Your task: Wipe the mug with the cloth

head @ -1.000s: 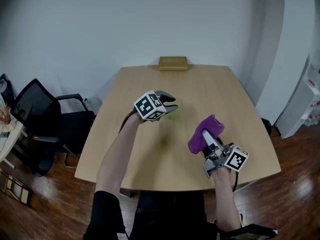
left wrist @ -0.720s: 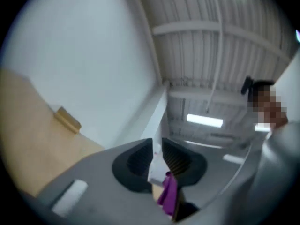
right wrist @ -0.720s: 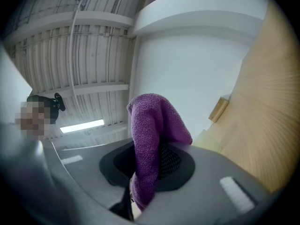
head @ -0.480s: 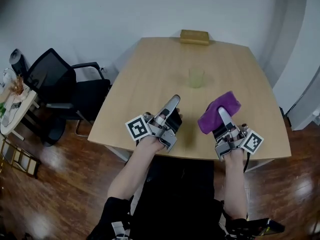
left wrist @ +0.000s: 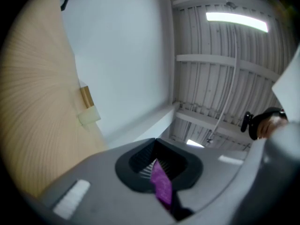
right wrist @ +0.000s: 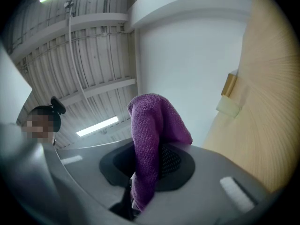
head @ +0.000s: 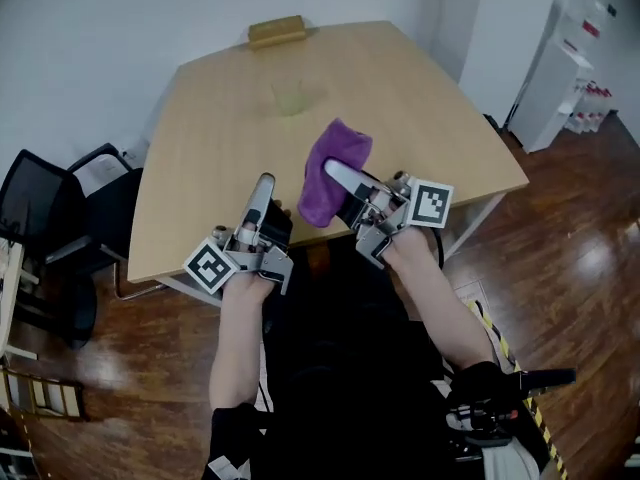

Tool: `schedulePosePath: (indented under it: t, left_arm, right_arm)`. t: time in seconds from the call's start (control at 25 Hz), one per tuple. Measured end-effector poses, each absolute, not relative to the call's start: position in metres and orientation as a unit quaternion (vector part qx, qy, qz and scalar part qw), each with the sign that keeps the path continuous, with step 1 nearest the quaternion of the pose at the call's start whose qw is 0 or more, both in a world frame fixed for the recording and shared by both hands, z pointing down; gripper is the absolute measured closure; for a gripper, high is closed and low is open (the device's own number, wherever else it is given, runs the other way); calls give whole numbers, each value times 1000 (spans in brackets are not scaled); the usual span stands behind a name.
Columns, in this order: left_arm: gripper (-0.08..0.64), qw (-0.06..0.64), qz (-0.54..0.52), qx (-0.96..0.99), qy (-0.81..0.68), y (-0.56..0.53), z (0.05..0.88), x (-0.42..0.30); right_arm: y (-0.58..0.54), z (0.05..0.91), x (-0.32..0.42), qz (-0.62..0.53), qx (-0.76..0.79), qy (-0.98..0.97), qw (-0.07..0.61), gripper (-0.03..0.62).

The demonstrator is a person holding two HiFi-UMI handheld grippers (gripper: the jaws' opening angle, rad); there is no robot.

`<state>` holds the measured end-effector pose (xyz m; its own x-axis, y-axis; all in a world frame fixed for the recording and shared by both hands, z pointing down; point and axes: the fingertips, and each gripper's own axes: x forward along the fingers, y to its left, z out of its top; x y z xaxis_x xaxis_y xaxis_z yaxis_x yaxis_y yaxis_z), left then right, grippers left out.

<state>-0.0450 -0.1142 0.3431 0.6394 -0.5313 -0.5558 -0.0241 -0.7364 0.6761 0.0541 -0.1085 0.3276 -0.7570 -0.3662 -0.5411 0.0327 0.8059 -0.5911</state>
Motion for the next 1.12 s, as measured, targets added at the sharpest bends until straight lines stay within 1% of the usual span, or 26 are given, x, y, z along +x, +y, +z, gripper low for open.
schedulePosePath:
  t: [0.16, 0.4, 0.68, 0.96, 1.12]
  left_arm:
    - [560, 330, -392, 843, -165, -82, 350, -39]
    - [560, 320, -387, 846, -176, -34, 351, -34]
    - [560, 310, -374, 858, -170, 47, 370, -28]
    - [560, 320, -377, 849, -187, 70, 350, -35]
    - [560, 320, -379, 851, -172, 116, 354, -18]
  right_arm:
    - [-77, 341, 57, -323, -97, 881, 332, 537]
    - [-33, 356, 56, -354, -84, 869, 334, 537]
    - [45, 381, 58, -349, -83, 869, 339, 537]
    - [68, 362, 48, -378, -68, 861, 333, 537]
    - [117, 368, 65, -374, -68, 861, 338, 537]
